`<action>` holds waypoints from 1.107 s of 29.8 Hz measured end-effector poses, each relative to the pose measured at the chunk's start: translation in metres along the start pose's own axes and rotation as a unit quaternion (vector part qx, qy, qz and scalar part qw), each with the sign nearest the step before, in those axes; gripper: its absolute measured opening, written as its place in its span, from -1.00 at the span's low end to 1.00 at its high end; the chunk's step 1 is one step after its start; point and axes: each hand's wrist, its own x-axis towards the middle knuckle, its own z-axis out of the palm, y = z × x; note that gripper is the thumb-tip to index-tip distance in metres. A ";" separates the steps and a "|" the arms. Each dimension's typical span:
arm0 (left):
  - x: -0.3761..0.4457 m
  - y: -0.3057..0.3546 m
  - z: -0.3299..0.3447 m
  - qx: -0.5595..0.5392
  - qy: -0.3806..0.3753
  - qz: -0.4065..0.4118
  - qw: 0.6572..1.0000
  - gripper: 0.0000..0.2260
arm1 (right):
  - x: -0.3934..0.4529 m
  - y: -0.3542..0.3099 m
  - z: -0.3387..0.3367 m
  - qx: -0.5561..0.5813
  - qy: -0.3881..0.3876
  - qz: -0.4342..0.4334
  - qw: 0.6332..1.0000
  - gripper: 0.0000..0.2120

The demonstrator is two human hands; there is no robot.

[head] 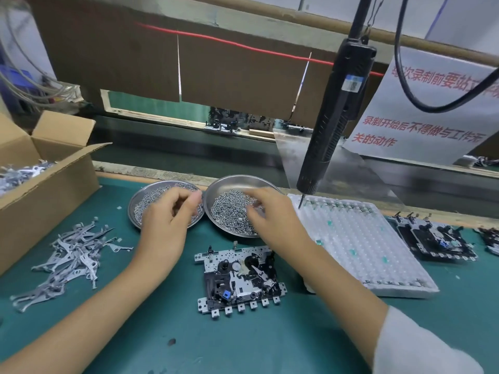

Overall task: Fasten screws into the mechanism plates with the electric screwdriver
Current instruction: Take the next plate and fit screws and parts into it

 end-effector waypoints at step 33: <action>-0.038 0.001 0.018 -0.108 -0.045 0.037 0.992 -0.89 | -0.041 -0.021 -0.011 0.434 0.001 0.180 0.883 -0.83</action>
